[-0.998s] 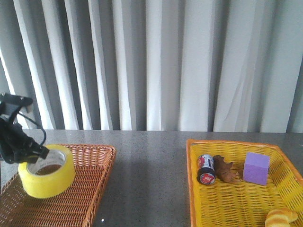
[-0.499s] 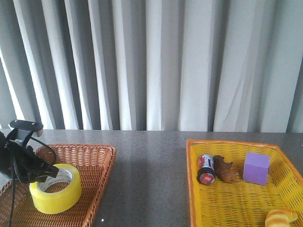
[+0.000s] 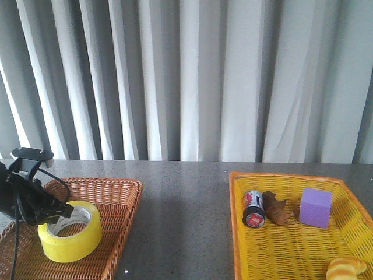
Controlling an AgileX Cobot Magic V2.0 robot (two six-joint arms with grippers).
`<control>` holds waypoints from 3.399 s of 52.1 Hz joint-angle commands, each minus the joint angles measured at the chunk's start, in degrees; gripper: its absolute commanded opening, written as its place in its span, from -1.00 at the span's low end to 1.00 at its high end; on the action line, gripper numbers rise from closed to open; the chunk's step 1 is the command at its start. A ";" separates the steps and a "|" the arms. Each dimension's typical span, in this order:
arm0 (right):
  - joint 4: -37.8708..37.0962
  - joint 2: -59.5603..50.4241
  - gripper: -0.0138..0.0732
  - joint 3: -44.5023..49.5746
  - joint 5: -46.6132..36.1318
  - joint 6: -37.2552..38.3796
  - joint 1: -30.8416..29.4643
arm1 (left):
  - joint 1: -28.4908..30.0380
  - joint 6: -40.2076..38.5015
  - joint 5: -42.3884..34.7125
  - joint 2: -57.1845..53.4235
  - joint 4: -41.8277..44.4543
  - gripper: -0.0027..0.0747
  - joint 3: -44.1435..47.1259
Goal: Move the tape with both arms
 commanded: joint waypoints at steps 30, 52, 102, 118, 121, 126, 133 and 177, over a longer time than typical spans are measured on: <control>1.04 0.20 -0.69 -1.44 -2.84 -0.01 -0.27 | 0.00 -0.57 -0.81 1.46 -1.81 -0.92 -1.76; 1.04 0.20 -0.69 -1.44 -2.84 -0.01 -0.27 | 0.00 -0.02 2.21 -1.86 -1.75 -0.33 -2.15; 1.39 0.20 -0.69 -1.44 -8.66 2.98 -0.27 | 0.00 -2.43 6.05 -51.83 -9.68 -0.95 13.36; 1.39 0.20 -0.69 -1.44 -9.10 5.55 -0.27 | 0.00 -2.21 -7.42 -69.96 -14.52 -0.95 38.29; 1.39 0.20 -0.69 -1.44 -9.10 5.55 -0.27 | 0.00 -2.21 -8.64 -71.82 -15.93 -0.95 39.80; 1.39 0.20 -0.69 -1.44 -9.07 5.55 -0.27 | 0.00 -1.88 -9.40 -73.16 -16.80 -0.95 40.11; 1.39 0.20 -0.69 -1.44 -8.90 5.35 -0.27 | 0.00 -1.88 -9.73 -73.63 -17.37 -0.95 40.08; 1.39 0.20 -0.69 -1.44 -8.90 5.35 -0.27 | 0.04 -1.81 -15.52 -80.15 -11.68 -0.95 49.44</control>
